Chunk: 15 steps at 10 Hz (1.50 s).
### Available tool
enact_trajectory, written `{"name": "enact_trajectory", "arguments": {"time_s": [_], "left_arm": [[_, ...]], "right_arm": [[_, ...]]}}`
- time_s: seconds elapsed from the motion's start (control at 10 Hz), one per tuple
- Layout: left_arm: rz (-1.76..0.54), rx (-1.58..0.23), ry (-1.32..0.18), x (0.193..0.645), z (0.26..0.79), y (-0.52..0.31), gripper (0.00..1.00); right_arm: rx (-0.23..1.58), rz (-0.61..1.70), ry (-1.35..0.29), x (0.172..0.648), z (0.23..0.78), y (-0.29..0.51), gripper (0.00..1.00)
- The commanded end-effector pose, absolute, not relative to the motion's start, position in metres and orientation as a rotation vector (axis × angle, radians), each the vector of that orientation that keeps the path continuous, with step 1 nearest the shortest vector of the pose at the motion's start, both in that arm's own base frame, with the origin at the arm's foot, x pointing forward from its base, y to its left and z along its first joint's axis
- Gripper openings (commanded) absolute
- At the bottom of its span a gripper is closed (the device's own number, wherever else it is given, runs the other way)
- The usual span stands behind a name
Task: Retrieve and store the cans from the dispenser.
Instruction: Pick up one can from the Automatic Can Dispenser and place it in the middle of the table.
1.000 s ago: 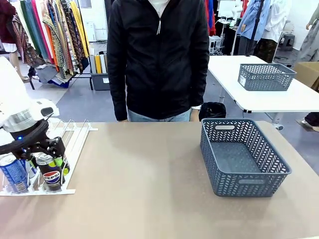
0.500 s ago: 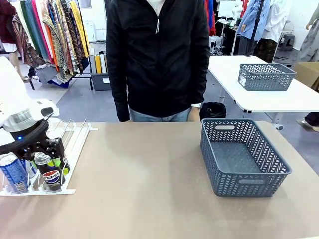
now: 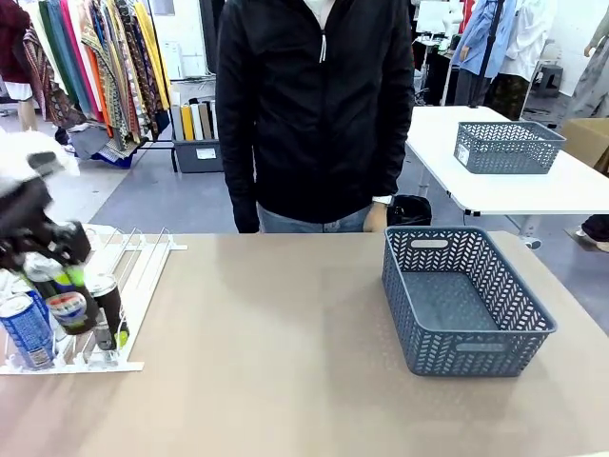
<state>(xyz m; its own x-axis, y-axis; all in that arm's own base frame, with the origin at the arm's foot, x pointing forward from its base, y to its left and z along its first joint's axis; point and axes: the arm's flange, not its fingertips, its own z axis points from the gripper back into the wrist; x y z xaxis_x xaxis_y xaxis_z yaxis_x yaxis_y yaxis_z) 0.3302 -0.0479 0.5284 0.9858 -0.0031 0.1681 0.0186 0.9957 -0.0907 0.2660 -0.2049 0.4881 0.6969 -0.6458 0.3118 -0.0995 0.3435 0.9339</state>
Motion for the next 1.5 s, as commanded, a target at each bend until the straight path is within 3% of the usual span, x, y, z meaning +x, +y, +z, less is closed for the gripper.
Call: {"name": "enact_trajectory", "arguments": {"time_s": [0.0,0.3,0.9,1.2,1.4], "left_arm": [[-0.076,-0.108,-0.247,0.319,0.581,-0.037,0.00],[-0.020,-0.155,-0.380,0.307,0.626,-0.025,0.00],[-0.016,-0.125,-0.337,0.304,0.624,-0.029,0.00],[-0.207,-0.080,-0.415,0.345,0.619,-0.145,0.00],[-0.435,-0.059,-0.373,0.382,0.593,-0.264,0.00]], "right_arm": [[1.196,-0.386,-0.785,0.269,0.490,-0.206,1.00],[1.196,-0.386,-0.785,0.269,0.490,-0.206,1.00],[1.196,-0.386,-0.785,0.269,0.490,-0.206,1.00],[1.196,-0.386,-0.785,0.269,0.490,-0.206,1.00],[1.196,-0.386,-0.785,0.269,0.490,-0.206,1.00]]}}
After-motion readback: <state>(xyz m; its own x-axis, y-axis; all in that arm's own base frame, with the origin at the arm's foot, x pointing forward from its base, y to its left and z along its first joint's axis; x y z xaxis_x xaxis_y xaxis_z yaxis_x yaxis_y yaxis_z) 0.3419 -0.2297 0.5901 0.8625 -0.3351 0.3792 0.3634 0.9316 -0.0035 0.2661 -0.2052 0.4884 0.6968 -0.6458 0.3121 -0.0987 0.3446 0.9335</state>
